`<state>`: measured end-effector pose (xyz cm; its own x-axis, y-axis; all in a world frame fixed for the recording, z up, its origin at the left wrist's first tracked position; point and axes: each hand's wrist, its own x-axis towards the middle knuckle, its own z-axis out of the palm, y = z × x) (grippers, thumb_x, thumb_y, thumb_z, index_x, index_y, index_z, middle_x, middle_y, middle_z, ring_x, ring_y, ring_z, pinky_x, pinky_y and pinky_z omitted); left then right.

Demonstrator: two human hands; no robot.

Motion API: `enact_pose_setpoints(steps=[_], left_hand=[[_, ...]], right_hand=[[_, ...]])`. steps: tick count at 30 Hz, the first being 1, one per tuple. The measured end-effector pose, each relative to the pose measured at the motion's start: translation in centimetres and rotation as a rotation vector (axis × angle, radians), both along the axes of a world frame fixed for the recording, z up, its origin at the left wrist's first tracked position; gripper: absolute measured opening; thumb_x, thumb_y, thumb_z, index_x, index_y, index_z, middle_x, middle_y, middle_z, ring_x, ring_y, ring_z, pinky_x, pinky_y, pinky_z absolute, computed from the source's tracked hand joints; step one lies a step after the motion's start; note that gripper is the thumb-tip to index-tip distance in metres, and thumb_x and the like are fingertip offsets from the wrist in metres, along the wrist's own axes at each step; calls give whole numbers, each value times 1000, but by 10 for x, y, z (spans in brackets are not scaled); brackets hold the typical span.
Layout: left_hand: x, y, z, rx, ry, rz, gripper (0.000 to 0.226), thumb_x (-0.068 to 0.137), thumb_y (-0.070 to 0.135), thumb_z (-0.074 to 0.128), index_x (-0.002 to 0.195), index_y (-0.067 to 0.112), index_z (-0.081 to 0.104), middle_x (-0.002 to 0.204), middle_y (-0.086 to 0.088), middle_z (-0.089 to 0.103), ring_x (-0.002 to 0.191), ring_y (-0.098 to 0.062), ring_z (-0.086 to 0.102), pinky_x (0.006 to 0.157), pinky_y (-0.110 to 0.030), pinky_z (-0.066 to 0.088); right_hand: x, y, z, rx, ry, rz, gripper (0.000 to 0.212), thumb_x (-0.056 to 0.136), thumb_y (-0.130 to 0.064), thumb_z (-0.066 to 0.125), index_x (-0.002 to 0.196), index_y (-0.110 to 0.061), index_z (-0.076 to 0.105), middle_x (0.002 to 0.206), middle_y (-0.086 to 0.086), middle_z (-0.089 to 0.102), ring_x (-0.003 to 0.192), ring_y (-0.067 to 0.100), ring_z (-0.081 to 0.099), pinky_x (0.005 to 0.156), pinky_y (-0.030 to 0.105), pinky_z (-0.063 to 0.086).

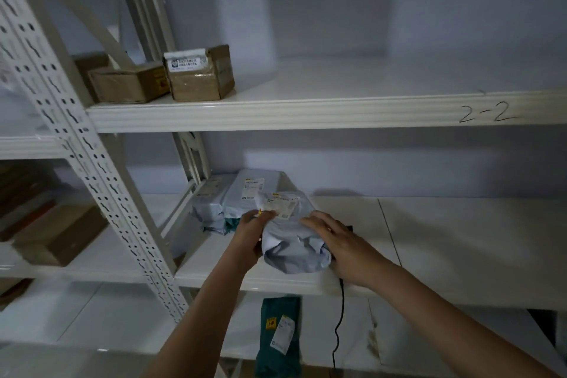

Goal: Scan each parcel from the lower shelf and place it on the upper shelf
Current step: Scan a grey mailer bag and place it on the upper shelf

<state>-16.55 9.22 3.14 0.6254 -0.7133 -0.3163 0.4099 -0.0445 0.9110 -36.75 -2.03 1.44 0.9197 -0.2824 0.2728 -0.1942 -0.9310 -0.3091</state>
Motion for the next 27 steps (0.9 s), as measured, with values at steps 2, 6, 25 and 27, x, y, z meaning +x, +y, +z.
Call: enact_pose_setpoints(steps=[2,6,25,27], left_hand=[[-7,9,12,26,38,-46,33,94,19,62,117,-4,65,113,-25,70,98,-35,69,83,-39,58],[-19,32,38,70,90,-133,40,96,27,60,128,2,60,122,-21,68,112,-36,65,89,-44,57],[-78,196,139,-34,-1395,-137,66,81,-3,65,137,29,52,132,1,52,111,-21,58,94,-36,54],[-84,202,150,-104,-1384,-125,63,80,3,70,135,28,54,131,1,54,113,-22,59,95,-39,54]], right_hand=[[-8,11,10,18,-31,17,89,80,-2,64,152,-33,23,158,-14,18,131,13,40,83,21,45],[-19,35,33,-33,-140,-38,74,83,-20,66,148,-29,34,151,-11,34,117,14,49,85,27,50],[-60,189,155,-92,-289,-412,60,80,-23,73,135,-36,53,133,-14,57,108,15,61,84,28,50],[-64,198,168,-83,-313,-431,60,81,-24,74,136,-35,53,132,-12,58,108,15,62,85,28,49]])
